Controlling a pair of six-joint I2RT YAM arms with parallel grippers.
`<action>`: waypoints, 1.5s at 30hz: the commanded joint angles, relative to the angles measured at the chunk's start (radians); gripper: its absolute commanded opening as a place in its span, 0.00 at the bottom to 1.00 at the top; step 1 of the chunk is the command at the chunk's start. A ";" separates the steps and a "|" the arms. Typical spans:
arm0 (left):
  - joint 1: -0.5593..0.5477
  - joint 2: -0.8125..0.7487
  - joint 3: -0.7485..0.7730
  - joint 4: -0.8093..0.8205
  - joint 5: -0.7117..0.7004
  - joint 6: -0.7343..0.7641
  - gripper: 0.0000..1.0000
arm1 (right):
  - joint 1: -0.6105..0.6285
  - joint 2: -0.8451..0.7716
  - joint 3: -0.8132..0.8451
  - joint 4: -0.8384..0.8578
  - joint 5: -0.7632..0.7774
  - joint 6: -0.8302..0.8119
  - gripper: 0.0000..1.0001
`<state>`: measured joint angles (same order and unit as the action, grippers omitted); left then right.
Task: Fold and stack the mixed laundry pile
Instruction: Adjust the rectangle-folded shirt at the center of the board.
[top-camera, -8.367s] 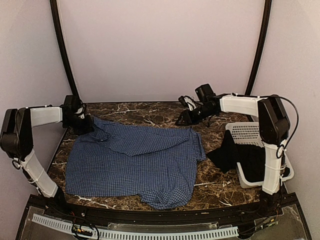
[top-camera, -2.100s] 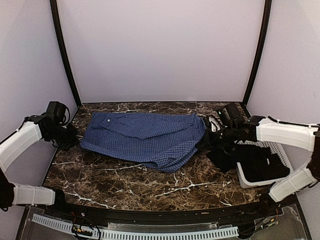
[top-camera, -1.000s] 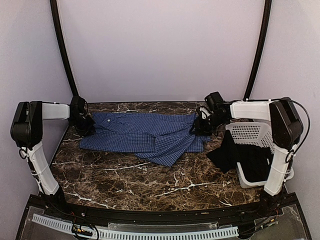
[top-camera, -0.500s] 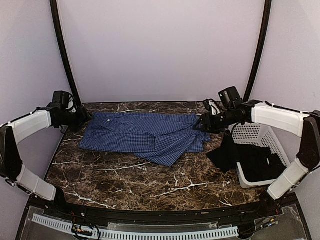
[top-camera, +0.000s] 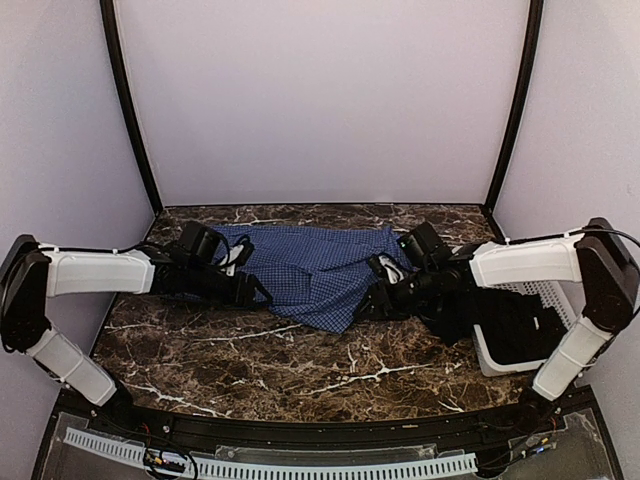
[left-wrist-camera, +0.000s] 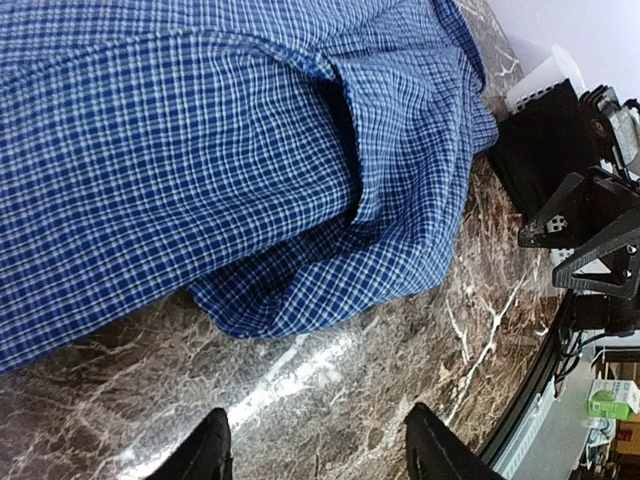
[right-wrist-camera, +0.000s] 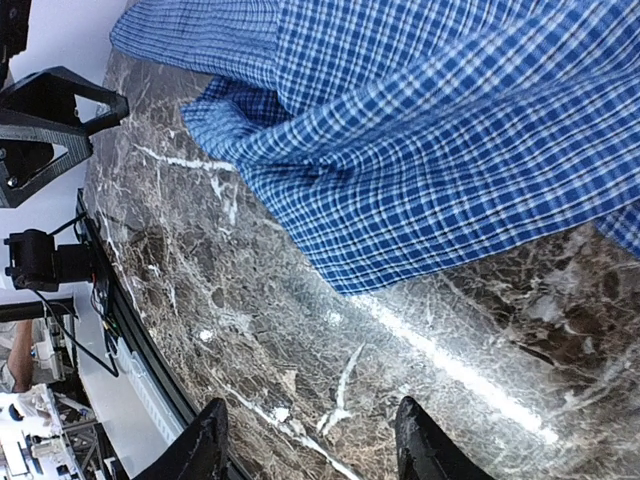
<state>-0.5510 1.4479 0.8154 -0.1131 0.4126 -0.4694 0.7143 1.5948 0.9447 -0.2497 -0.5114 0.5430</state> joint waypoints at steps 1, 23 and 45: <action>-0.044 0.102 -0.013 0.101 0.011 0.037 0.59 | 0.050 0.069 -0.043 0.175 0.000 0.102 0.54; -0.075 0.297 0.038 0.221 -0.054 0.052 0.43 | 0.094 0.290 0.042 0.304 0.062 0.161 0.19; -0.091 -0.058 0.071 -0.087 0.196 0.050 0.00 | 0.094 -0.107 0.039 0.059 0.060 0.131 0.00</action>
<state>-0.6334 1.4445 0.8394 -0.0742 0.5110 -0.4324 0.8005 1.5490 0.9703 -0.1356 -0.4507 0.6899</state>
